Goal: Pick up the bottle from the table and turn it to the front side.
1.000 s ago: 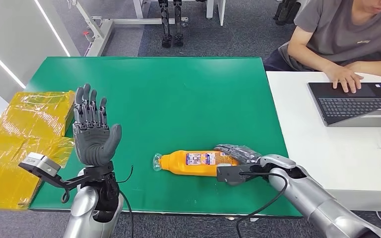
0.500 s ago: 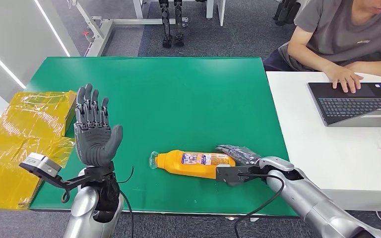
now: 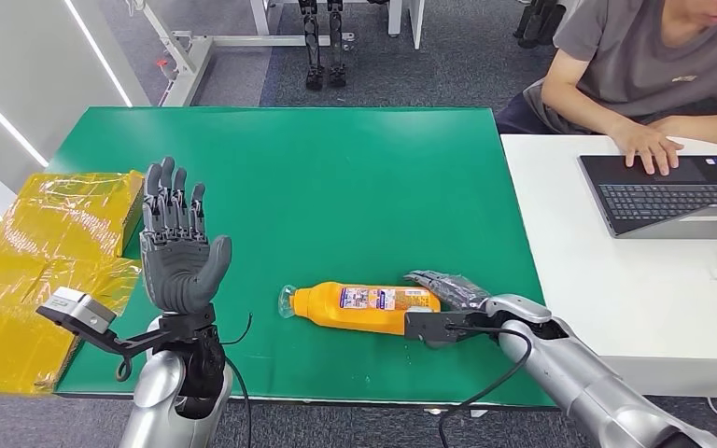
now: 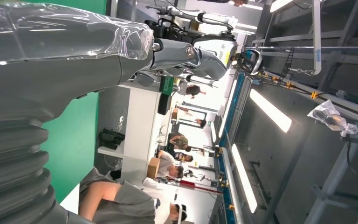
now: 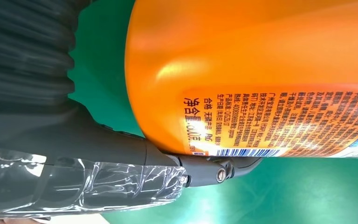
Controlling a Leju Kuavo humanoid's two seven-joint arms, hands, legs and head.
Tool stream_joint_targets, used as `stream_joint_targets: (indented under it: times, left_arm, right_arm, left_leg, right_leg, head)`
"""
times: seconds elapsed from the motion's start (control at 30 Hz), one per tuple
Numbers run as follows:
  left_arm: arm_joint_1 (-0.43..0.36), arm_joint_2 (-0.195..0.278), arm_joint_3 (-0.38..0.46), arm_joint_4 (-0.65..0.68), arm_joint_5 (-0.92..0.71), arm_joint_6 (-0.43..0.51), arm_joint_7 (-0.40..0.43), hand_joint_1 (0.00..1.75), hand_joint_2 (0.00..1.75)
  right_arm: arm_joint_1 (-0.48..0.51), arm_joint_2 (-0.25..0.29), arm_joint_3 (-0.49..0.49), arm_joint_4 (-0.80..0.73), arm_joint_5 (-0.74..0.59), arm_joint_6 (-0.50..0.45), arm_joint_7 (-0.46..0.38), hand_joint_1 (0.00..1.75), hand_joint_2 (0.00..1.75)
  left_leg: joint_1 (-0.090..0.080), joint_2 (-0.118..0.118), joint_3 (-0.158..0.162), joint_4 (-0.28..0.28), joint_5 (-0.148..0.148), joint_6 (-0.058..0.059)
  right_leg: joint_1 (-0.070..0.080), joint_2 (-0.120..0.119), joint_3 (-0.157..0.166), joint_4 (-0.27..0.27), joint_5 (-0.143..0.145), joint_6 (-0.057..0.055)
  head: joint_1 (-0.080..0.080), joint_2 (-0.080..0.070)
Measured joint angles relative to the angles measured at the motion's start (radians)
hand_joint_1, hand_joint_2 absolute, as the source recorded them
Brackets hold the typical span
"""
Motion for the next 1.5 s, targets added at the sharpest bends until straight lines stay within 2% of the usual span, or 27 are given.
stream_joint_targets:
  times: [0.03, 0.07, 0.2, 0.27, 0.3, 0.37, 0.4, 0.43, 0.67, 1.07, 1.5]
  left_arm:
    - [0.0, 0.0, 0.0, 0.0, 0.0, 0.0, 0.0, 0.0, 1.75]
    - [0.0, 0.0, 0.0, 0.0, 0.0, -0.001, 0.0, 0.0, 1.75]
    - [-0.001, 0.0, 0.0, 0.0, -0.005, -0.008, 0.0, 0.0, 1.75]
    - [-0.002, 0.0, 0.001, 0.0, -0.008, -0.013, 0.0, 0.0, 1.75]
    - [-0.002, 0.0, 0.001, 0.0, -0.009, -0.016, 0.0, 0.0, 1.75]
    - [-0.002, 0.0, 0.001, 0.0, -0.011, -0.02, 0.0, 0.0, 1.75]
    - [-0.003, 0.0, 0.001, 0.0, -0.013, -0.022, 0.0, 0.0, 1.75]
    - [-0.003, 0.0, 0.002, 0.0, -0.014, -0.024, 0.0, 0.0, 1.75]
    - [-0.015, 0.0, 0.004, 0.004, -0.016, -0.01, 0.0, 0.0, 1.75]
    - [-0.016, 0.0, 0.004, 0.006, -0.012, 0.023, 0.0, 0.0, 1.75]
    - [-0.015, 0.0, 0.004, 0.006, -0.009, 0.019, 0.0, 0.0, 1.75]
  right_arm:
    - [0.0, 0.0, 0.0, 0.0, 0.0, -0.001, -0.001, 1.63, 1.75]
    - [0.0, 0.001, 0.0, 0.001, 0.002, -0.004, -0.003, 1.68, 1.75]
    - [0.0, 0.005, -0.002, 0.005, 0.012, -0.029, -0.015, 1.64, 1.75]
    - [0.0, 0.008, -0.005, 0.006, 0.018, -0.041, -0.017, 1.56, 1.75]
    - [0.0, 0.009, -0.007, 0.007, 0.022, -0.046, -0.017, 1.35, 1.75]
    - [0.0, 0.012, -0.009, 0.008, 0.031, -0.053, -0.017, 0.55, 1.75]
    - [0.0, 0.014, -0.01, 0.008, 0.035, -0.055, -0.017, 0.2, 1.75]
    - [0.0, 0.016, -0.012, 0.009, 0.041, -0.057, -0.017, 0.0, 1.75]
    - [-0.036, 0.032, -0.014, -0.018, 0.077, -0.048, -0.016, 0.0, 1.75]
    - [-0.143, 0.064, 0.002, -0.112, 0.086, 0.073, -0.008, 0.0, 1.75]
    - [-0.188, 0.064, 0.018, -0.138, 0.083, 0.094, 0.003, 0.0, 1.75]
  left_leg:
    - [0.0, 0.0, 0.0, 0.0, 0.0, 0.0]
    - [0.0, 0.0, 0.0, 0.0, 0.0, 0.0]
    - [0.0, 0.0, 0.0, 0.0, 0.0, 0.0]
    - [0.0, 0.0, 0.0, 0.0, 0.0, 0.0]
    - [0.0, 0.0, 0.0, 0.0, 0.0, 0.0]
    - [0.0, 0.0, 0.0, 0.0, 0.0, 0.0]
    - [0.0, 0.0, 0.0, 0.0, 0.0, 0.0]
    - [0.0, 0.0, 0.0, 0.0, 0.0, 0.0]
    - [0.0, 0.0, 0.0, 0.0, 0.0, 0.0]
    - [0.0, 0.0, 0.0, 0.0, 0.0, 0.0]
    - [0.0, 0.0, 0.0, 0.0, 0.0, 0.0]
  right_leg:
    - [0.0, 0.0, 0.0, 0.0, 0.0, 0.0]
    - [0.0, 0.0, 0.0, 0.0, 0.0, 0.0]
    - [0.0, 0.0, 0.0, 0.0, 0.0, 0.0]
    - [0.0, 0.0, 0.0, 0.0, 0.0, 0.0]
    - [0.0, 0.0, 0.0, 0.0, 0.0, 0.0]
    - [0.0, 0.0, 0.0, 0.0, 0.0, 0.0]
    - [0.0, 0.0, 0.0, 0.0, 0.0, 0.0]
    - [0.0, 0.0, 0.0, 0.0, 0.0, 0.0]
    - [0.0, 0.0, 0.0, 0.0, 0.0, 0.0]
    - [0.0, 0.0, 0.0, 0.0, 0.0, 0.0]
    - [0.0, 0.0, 0.0, 0.0, 0.0, 0.0]
  head:
    - [0.0, 0.0]
    - [0.0, 0.0]
    - [0.0, 0.0]
    - [0.0, 0.0]
    - [0.0, 0.0]
    - [0.0, 0.0]
    - [0.0, 0.0]
    - [0.0, 0.0]
    - [0.0, 0.0]
    - [0.0, 0.0]
    - [0.0, 0.0]
